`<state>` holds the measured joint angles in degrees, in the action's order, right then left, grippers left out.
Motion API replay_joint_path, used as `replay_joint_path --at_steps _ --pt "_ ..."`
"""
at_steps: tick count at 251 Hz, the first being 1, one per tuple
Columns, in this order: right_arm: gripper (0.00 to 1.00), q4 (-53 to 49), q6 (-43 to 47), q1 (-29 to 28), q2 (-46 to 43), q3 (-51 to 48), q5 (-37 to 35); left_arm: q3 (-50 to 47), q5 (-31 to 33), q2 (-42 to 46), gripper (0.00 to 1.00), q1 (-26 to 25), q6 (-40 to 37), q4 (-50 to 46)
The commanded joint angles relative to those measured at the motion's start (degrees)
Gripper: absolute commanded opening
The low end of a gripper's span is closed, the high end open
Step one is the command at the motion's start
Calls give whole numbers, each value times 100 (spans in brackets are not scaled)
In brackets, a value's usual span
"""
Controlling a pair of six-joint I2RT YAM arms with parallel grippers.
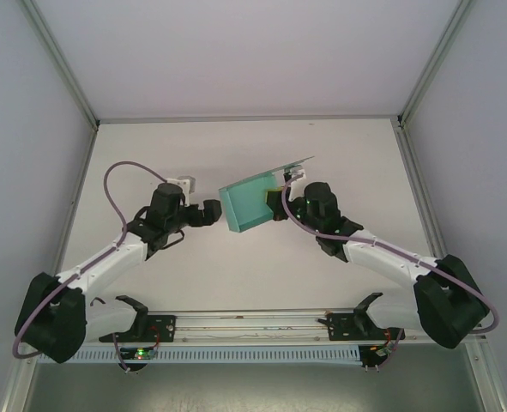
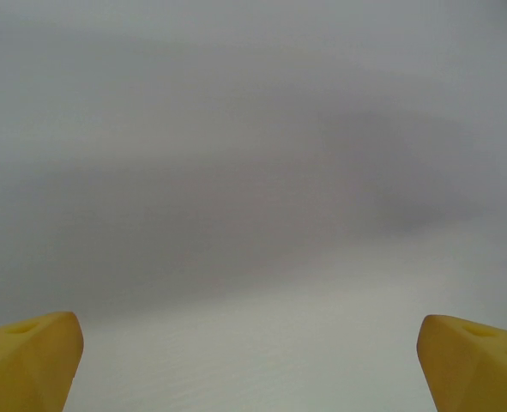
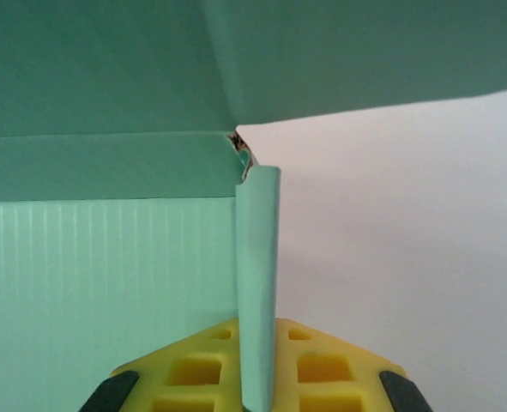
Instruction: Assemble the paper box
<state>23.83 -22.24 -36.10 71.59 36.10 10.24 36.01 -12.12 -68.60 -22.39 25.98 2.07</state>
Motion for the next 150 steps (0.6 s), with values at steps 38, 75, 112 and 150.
replay_joint_path --at_steps 38,75,112,150 --pt "0 -8 263 -473 112 475 955 335 -2422 -585 100 23 200 2356" --pt "0 -233 496 -560 301 633 869 460 -3244 -781 100 -8 175 2814" --pt "0 -1671 1219 -669 599 1148 474 522 -3475 -729 100 -21 325 3095" --pt "0 -2594 1854 -751 857 1359 600 741 -3345 -708 100 -18 290 2929"
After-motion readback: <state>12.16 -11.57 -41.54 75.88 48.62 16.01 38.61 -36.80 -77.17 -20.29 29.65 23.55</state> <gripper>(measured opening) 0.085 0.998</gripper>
